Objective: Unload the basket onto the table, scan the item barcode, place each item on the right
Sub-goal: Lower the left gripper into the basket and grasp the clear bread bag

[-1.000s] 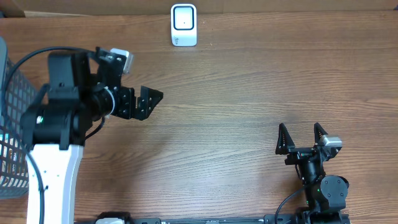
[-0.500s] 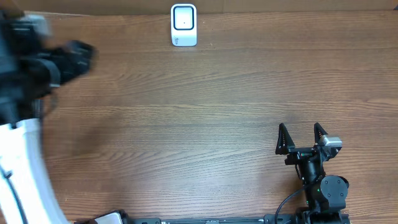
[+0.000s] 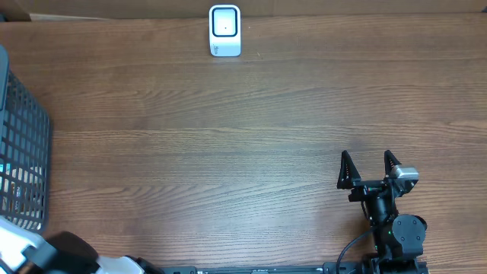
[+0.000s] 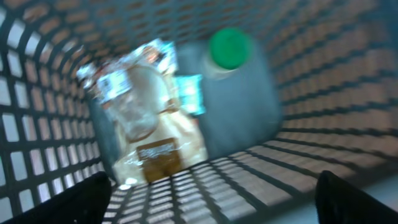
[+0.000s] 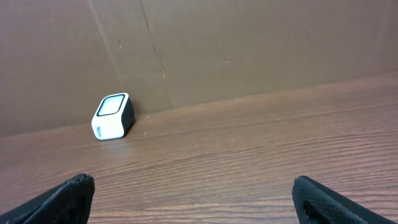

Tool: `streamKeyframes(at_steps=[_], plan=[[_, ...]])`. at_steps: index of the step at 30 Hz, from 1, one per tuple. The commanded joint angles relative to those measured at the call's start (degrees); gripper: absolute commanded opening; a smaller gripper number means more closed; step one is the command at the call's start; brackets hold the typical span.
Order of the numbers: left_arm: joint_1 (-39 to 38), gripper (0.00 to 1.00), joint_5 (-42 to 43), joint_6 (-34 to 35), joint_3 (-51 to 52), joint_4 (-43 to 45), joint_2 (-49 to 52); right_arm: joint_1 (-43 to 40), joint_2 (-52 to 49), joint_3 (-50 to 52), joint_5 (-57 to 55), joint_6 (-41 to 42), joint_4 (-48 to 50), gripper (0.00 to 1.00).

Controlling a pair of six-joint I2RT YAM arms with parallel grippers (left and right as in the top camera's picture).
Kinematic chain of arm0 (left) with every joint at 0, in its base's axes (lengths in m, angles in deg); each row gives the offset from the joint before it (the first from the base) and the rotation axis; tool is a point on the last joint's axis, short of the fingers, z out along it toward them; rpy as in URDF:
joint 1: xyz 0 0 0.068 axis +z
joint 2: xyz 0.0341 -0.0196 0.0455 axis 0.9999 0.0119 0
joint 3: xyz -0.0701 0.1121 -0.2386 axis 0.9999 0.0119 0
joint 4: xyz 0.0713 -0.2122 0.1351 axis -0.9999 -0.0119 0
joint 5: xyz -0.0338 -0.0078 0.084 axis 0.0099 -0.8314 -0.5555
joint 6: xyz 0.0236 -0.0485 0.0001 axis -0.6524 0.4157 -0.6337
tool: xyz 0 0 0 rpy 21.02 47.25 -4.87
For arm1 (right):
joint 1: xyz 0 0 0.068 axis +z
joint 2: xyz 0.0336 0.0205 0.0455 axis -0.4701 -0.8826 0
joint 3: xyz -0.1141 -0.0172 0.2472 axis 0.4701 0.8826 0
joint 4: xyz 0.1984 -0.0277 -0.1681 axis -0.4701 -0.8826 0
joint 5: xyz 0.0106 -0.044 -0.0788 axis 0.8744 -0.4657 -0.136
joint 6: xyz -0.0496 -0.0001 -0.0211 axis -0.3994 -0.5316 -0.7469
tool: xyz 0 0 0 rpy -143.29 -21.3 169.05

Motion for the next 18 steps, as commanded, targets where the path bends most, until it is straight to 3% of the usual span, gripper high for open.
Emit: streamKeyframes(at_steps=[1, 9, 18], plan=[[2.4, 0.84, -1.6, 2.1, -0.5, -1.9, 5.2, 0.3, 0.6, 0.6, -0.5, 0.0, 0.4, 1.00], [3.2, 0.89, -3.3, 3.5, 2.5, -2.3, 14.4, 0.3, 0.6, 0.6, -0.5, 0.0, 0.4, 1.00], [3.2, 0.91, -6.4, 3.6, 12.1, 6.3, 19.3, 0.3, 0.6, 0.6, -0.5, 0.0, 0.4, 1.00]])
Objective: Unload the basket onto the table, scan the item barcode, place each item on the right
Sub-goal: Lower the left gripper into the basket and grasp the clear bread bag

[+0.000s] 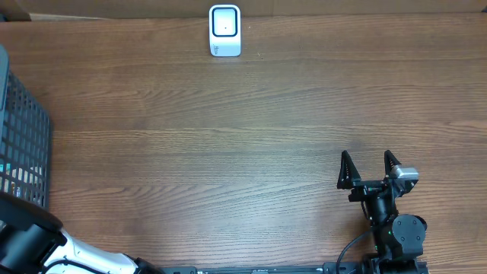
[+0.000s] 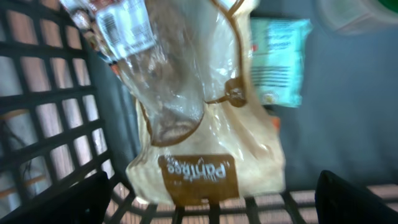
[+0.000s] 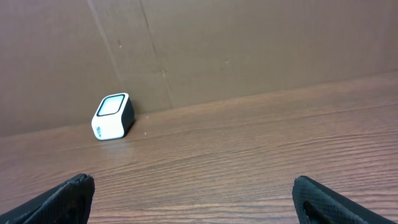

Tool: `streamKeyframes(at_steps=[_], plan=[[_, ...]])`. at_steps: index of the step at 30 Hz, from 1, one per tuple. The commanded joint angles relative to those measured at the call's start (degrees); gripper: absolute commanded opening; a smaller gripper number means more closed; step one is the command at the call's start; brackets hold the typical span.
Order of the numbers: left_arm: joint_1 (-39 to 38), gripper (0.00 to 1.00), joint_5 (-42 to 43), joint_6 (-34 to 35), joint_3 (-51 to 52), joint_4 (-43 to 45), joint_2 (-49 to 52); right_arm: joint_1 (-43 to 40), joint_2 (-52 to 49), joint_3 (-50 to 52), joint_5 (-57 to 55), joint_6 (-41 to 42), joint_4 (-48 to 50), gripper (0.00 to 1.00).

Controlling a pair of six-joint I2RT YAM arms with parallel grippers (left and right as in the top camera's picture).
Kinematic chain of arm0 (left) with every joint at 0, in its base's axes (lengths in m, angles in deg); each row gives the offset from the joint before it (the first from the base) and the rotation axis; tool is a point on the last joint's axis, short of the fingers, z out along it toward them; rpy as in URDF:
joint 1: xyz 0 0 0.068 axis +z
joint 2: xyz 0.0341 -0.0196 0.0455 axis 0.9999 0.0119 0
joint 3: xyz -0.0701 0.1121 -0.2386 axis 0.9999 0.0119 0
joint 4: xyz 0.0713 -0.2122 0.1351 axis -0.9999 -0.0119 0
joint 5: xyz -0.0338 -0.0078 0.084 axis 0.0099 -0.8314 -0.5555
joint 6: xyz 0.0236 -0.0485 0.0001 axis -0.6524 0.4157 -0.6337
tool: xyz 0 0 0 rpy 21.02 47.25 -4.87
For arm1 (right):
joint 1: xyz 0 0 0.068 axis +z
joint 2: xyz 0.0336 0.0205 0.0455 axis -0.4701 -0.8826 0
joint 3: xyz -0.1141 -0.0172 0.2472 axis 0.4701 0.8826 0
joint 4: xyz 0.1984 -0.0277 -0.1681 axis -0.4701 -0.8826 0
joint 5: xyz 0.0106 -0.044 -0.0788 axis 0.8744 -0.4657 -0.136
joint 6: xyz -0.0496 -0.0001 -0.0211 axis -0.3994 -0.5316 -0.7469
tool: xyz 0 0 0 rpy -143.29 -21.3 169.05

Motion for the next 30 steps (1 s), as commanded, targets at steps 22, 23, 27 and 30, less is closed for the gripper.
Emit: streamKeyframes(at_steps=[22, 23, 27, 30], plan=[[0.2, 0.66, -1.2, -4.6, 19.5, 25.0, 1.5, 0.3, 0.6, 0.6, -0.5, 0.0, 0.3, 1.00], [0.2, 0.66, -1.3, -5.1, 19.6, 25.0, 1.5, 0.3, 0.6, 0.6, -0.5, 0.0, 0.3, 1.00], [0.2, 0.73, -1.6, -5.3, 21.3, 25.6, 1.6, 0.3, 0.6, 0.6, -0.5, 0.0, 0.3, 1.00], [0.2, 0.75, -1.6, -5.3, 24.1, 27.5, 1.6, 0.3, 0.6, 0.6, -0.5, 0.0, 0.3, 1.00]])
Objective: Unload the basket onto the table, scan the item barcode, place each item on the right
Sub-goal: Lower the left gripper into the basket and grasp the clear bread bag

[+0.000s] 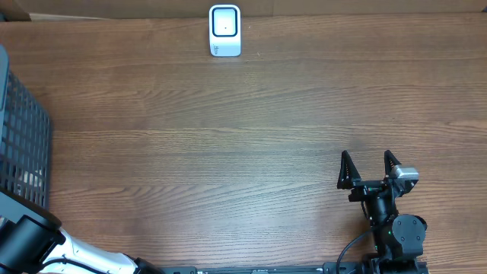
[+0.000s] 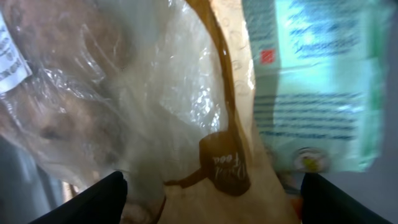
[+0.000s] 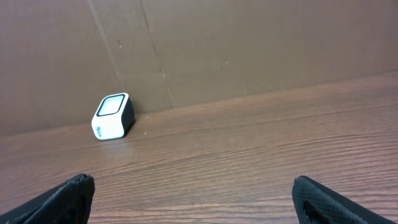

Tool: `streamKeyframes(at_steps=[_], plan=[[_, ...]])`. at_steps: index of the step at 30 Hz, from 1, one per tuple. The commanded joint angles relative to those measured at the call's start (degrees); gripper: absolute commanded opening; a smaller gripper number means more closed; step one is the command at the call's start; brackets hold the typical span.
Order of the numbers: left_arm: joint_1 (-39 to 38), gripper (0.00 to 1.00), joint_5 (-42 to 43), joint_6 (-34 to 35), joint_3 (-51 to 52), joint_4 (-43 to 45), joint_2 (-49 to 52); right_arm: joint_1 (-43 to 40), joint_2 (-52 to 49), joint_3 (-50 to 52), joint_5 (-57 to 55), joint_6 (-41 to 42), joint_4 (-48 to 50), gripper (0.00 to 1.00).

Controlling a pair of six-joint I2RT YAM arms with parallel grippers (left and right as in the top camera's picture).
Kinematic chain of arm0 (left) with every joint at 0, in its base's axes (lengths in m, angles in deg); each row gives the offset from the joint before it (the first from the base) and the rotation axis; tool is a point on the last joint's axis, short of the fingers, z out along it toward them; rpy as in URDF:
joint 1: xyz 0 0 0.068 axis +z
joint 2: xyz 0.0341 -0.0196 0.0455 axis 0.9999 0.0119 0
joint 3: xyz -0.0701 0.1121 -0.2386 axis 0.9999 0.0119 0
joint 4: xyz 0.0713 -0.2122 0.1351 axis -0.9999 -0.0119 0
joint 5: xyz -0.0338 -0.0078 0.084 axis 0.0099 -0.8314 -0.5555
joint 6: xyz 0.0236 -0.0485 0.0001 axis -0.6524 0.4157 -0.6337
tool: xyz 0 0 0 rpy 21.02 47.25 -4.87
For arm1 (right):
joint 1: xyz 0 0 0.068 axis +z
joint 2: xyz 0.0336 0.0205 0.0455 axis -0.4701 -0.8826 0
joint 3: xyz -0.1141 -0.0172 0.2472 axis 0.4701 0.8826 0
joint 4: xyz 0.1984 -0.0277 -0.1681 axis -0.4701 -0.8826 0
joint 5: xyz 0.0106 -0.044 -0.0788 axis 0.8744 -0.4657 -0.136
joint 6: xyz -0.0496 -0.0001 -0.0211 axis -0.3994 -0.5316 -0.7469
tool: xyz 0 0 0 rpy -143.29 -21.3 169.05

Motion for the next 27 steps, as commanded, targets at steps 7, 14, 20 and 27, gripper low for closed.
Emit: streamKeyframes(at_steps=[7, 14, 20, 27], plan=[[0.2, 0.16, -1.0, -1.1, 4.7, 0.7, 0.5, 0.3, 0.6, 0.6, -0.5, 0.1, 0.3, 1.00], [0.2, 0.04, -0.7, -1.1, -2.8, -6.3, 0.5, 0.3, 0.6, 0.6, -0.5, 0.1, 0.3, 1.00], [0.2, 0.04, 0.6, -1.1, -17.2, -17.7, 0.3, 0.3, 0.6, 0.6, -0.5, 0.1, 0.3, 1.00], [0.1, 0.04, 5.0, -0.9, -36.0, -27.2, -1.5, 0.3, 0.6, 0.6, -0.5, 0.1, 0.3, 1.00]])
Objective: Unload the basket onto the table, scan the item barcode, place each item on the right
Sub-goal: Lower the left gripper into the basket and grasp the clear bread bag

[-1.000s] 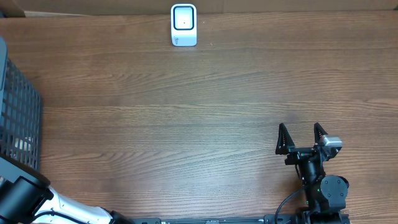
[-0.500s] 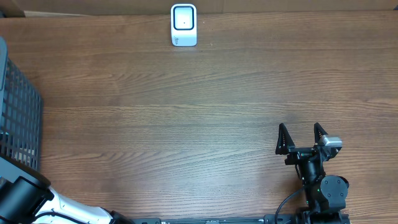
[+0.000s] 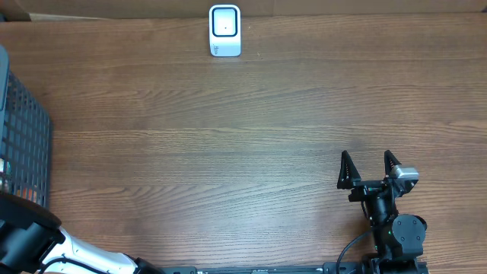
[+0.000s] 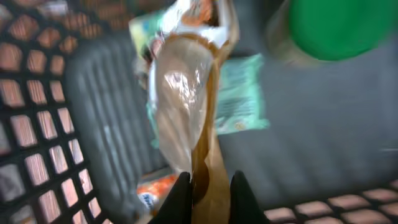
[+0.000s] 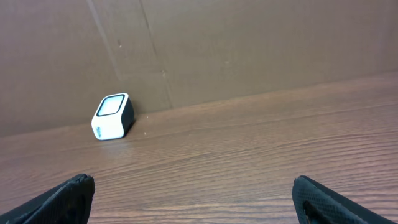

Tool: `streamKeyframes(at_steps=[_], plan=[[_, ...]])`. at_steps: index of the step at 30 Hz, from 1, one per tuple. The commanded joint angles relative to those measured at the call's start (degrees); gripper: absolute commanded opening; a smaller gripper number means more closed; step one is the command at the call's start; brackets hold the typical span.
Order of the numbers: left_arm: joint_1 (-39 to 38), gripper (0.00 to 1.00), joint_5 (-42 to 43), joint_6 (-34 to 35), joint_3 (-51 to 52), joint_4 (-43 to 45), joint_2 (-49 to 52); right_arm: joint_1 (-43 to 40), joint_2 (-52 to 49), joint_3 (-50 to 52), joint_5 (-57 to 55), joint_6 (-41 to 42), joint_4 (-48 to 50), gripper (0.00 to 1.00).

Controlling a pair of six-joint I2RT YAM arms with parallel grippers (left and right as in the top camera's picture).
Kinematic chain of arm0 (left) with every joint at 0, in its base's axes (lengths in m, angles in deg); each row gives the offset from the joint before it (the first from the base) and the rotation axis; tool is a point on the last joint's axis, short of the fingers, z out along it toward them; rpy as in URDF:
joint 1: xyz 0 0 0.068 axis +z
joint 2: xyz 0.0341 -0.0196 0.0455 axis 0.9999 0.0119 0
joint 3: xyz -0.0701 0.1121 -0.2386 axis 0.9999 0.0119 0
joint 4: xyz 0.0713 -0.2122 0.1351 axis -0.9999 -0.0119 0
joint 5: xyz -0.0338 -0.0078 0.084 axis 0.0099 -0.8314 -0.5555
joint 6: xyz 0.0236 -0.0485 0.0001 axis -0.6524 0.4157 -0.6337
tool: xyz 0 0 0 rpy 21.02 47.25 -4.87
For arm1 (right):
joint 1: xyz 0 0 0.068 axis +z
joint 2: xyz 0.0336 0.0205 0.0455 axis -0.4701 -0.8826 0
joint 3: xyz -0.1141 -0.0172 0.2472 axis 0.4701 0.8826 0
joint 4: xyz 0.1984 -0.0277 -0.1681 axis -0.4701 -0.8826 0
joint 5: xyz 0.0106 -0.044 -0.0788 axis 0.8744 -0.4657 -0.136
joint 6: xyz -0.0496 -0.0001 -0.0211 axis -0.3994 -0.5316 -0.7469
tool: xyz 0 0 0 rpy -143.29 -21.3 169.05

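In the left wrist view my left gripper (image 4: 208, 200) is shut on the brown edge of a clear and tan bread bag (image 4: 186, 106) inside the dark mesh basket (image 4: 37, 124). The bag stretches away from the fingers, edge-on. The overhead view shows the basket (image 3: 23, 137) at the table's left edge, with the left gripper hidden in it. The white barcode scanner (image 3: 225, 30) stands at the table's far edge and also shows in the right wrist view (image 5: 113, 116). My right gripper (image 3: 369, 169) rests open and empty at the front right of the table, pointing at the far edge.
Also in the basket are a container with a green lid (image 4: 339, 28), a teal packet (image 4: 239, 93) and an orange packet (image 4: 149, 190). A brown cardboard wall (image 5: 249, 43) backs the wooden table (image 3: 243, 137) behind the scanner.
The left jaws were spread wide right over the bread bag; now they are shut on its brown edge, and the camera sits farther from the basket floor. The right arm has not moved.
The left gripper was open high in the basket over the bread bag and the green-lidded container. It was then lower over the bag, then very close with jaws wide. Now it is shut on the bag. The right gripper stayed open in place.
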Motion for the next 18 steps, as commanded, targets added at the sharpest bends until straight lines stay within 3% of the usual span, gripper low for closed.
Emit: streamKeyframes(at_steps=[1, 6, 12, 16, 18], plan=[[0.1, 0.04, 3.0, 0.0, -9.7, -2.8, -2.1, 0.3, 0.6, 0.6, -0.5, 0.0, 0.3, 1.00], [-0.5, 0.04, 5.8, 0.0, -16.7, -5.2, -3.5, 0.3, 0.6, 0.6, -0.5, 0.0, 0.3, 1.00], [-0.5, 0.04, 7.1, 0.4, -16.3, -7.5, -3.5, 0.3, 0.6, 0.6, -0.5, 0.0, 0.3, 1.00], [-0.5, 0.54, 5.8, 0.4, -11.8, -8.3, -2.2, 0.3, 0.6, 0.6, -0.5, 0.0, 0.3, 1.00], [-0.5, 0.64, 5.9, 0.4, -8.3, -7.3, -2.0, 0.3, 0.6, 0.6, -0.5, 0.0, 0.3, 1.00]])
